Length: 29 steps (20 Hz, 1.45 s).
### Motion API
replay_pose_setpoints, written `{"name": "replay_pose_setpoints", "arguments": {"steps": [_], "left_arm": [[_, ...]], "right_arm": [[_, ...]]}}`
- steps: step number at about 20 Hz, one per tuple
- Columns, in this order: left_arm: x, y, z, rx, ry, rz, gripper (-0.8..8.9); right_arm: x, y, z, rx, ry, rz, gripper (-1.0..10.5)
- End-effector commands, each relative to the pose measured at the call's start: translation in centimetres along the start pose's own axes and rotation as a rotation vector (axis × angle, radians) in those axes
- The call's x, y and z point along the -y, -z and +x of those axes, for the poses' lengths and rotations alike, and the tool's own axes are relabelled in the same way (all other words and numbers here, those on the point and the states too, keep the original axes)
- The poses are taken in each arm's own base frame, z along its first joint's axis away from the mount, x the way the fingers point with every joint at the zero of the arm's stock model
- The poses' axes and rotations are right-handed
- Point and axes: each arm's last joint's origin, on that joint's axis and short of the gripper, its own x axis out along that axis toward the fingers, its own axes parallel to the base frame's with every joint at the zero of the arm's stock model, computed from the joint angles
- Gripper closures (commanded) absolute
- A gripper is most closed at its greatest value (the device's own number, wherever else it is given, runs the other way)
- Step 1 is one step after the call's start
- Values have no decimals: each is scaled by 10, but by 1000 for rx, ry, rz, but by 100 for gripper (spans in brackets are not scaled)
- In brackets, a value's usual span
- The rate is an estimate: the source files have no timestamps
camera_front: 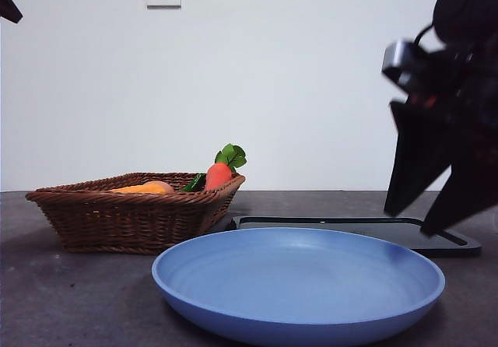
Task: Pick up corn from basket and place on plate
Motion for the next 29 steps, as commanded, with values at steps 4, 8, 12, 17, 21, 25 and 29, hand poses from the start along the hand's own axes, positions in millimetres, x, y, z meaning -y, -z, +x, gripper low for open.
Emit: {"name": "replay_pose_setpoints", "arguments": {"steps": [4,8,12,17,21,25,29], "left_arm": [[2,-5,-2,18,7,28,435],[2,-5,-2,18,7,28,435],[2,-5,-2,18,7,28,435],[2,-6,-1,21,9,32,436],[0,-13,7,6,18,28,436],[2,-33,24,-41,-6,66,436],[5,-55,58,-116,-51,139,436]], "right_arm": [[11,-7,24,-44,-1,31,689],[14,-7,32,-65,-3,35,730],[12,-6,40,-88,-9,30,862],[11,-6,41,-92,-8,54,945],[7,-6,22,-60,-5,65,945],[-7,-1,-15,20,1,57,945],[-20,9,-53,128,8,37,945]]}}
